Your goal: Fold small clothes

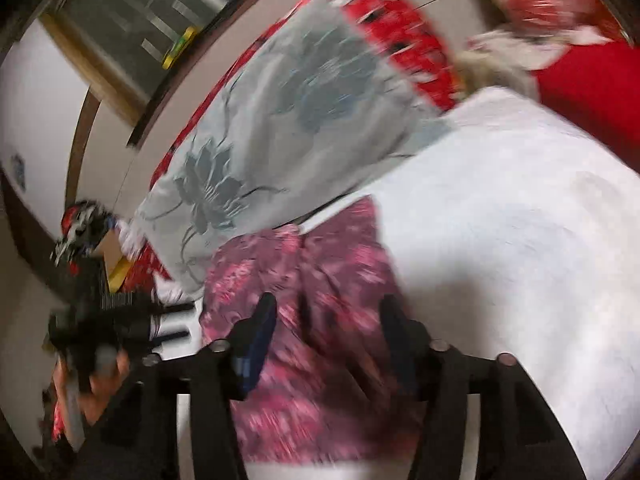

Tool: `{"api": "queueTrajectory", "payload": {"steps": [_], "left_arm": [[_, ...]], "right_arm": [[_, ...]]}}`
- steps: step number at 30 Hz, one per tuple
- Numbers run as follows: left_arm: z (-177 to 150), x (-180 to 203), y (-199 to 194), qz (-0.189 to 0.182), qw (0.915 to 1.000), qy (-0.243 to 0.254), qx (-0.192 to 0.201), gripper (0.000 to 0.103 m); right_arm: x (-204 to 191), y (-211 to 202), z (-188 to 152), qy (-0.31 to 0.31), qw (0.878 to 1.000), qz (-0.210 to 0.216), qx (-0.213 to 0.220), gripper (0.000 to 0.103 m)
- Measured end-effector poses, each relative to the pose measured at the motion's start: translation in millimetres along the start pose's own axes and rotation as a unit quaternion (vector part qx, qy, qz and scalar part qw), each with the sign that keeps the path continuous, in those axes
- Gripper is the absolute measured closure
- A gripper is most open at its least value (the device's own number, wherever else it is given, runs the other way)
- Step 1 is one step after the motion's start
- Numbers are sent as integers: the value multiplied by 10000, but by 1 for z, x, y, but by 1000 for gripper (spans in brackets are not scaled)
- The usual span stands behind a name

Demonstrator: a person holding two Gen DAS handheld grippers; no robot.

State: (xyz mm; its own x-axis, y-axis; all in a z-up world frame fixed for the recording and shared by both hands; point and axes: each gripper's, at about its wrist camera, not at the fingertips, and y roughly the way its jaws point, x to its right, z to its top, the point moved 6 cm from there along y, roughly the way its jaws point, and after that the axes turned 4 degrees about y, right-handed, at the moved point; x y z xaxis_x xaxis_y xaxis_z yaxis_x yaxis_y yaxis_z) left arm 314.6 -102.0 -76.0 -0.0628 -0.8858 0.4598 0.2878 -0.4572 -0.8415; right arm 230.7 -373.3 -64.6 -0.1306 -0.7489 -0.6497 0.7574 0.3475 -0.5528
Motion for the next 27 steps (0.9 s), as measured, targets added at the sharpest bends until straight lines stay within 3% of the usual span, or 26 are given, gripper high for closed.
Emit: {"api": "queueTrajectory", "payload": {"steps": [5,10,11,12,14,16,19,21,24,26,27], "left_arm": [[-16,-20,5,-352,9990,-223,150,44],[-12,-20,0,-120,9981,134,597,44],[-12,-17,1,-51,9974,219,680,44],[-11,-15,1,8,9964,336,780,44],[-11,-15,0,42,9952,423,881,44],[-8,-16,1,55,9954,443,845,44],[-5,-19,5,156,9965,395,719,40],[-4,-22,14,240,9967,428,649,38],[-7,-27,26,429,9971,408,478,35],[-9,-22,25,607,9948,643,502,35],[-10,-18,25,690,9933,774,506,35]], "right_arm": [[-14,82,8,-213,9968,-378,-672,43],[-39,108,4,-654,9946,-105,-797,43],[-47,107,2,-903,9925,-39,-820,55],[-52,108,0,-1095,9899,-9,-899,73],[-64,109,-4,-1698,9800,-273,-999,96],[-74,100,-3,-2064,9741,-390,-835,96],[-71,74,21,-1772,9834,-293,-271,97],[-54,68,34,-1468,9880,-475,-37,97],[-6,83,35,-997,9879,-1127,-375,97],[15,83,29,-615,9884,-1261,-585,96],[18,75,32,-455,9899,-1267,-438,96]]}}
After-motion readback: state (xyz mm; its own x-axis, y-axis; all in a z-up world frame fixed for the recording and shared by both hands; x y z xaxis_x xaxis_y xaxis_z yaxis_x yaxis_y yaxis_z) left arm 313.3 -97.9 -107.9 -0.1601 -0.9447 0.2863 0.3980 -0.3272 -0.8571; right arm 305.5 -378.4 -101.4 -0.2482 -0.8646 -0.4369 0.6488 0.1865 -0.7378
